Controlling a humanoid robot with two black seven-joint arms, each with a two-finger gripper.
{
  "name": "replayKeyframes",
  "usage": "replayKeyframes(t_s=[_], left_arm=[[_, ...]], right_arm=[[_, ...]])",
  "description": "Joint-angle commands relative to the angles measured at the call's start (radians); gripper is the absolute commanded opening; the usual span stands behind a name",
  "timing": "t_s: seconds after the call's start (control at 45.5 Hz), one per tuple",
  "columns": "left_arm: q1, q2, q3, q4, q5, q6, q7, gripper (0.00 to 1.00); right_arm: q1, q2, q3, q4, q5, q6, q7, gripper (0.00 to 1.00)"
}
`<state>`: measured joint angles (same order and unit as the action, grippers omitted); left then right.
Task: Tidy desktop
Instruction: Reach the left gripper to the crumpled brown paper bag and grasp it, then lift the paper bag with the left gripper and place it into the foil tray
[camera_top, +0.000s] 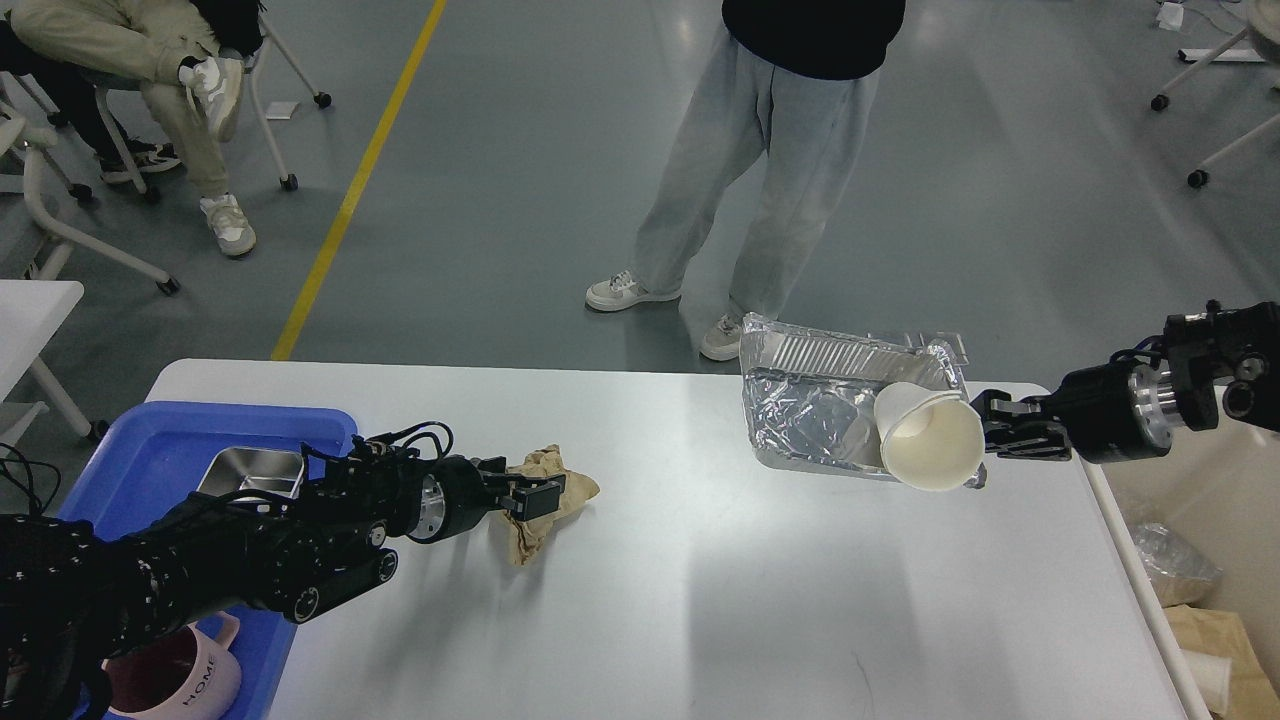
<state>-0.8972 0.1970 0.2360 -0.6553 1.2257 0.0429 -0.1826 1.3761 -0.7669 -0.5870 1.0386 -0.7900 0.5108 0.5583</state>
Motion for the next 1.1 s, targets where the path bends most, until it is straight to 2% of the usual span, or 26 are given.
replayKeyframes(t_s=[0.0,0.088,0.154,0.198,0.242,0.374,0.615,0.681,0.945,1.077], left_arm=[[0.009,-0.007,0.028,0.008,0.0,-0.001,0.0,0.8],[0.007,-0.01,0.055,0.025,0.0,-0.008,0.003,0.69],[0.007,-0.016,0.057,0.031,-0.003,-0.027,0.003,0.58],[0.007,-0.016,0.057,0.031,-0.005,-0.052,0.005,0.52],[0.004,-0.014,0.057,0.031,-0.014,-0.087,0.003,0.42],[0.0,-0.016,0.046,0.031,-0.012,-0.11,-0.014,0.25],[-0.029,-0.004,0.002,-0.001,-0.02,-0.172,-0.07,0.05],[-0.04,0.027,-0.023,-0.041,-0.018,-0.199,-0.071,0.03],[-0.109,0.304,-0.104,-0.306,-0.02,-0.322,-0.069,0.05],[-0.129,0.441,-0.188,-0.438,-0.021,-0.373,-0.069,0.06]], right_arm=[[0.0,-0.002,-0.001,0.0,0.0,-0.002,0.0,0.0],[0.0,-0.008,0.001,0.0,0.0,-0.002,0.0,0.0],[0.0,-0.008,0.003,0.0,0.0,-0.002,0.0,0.0],[0.0,-0.008,0.001,0.0,0.0,-0.002,0.0,0.0],[0.0,-0.008,0.001,0.0,0.0,-0.002,0.0,0.0],[0.0,-0.009,0.001,0.0,0.0,-0.003,0.0,0.0],[0.0,-0.018,0.001,0.0,0.0,-0.005,0.0,0.0],[0.0,-0.023,0.001,0.001,0.0,-0.005,0.0,0.0],[0.0,-0.025,0.003,0.003,0.0,-0.003,0.0,0.0],[0.001,-0.023,0.004,0.008,0.0,-0.003,0.0,0.0]])
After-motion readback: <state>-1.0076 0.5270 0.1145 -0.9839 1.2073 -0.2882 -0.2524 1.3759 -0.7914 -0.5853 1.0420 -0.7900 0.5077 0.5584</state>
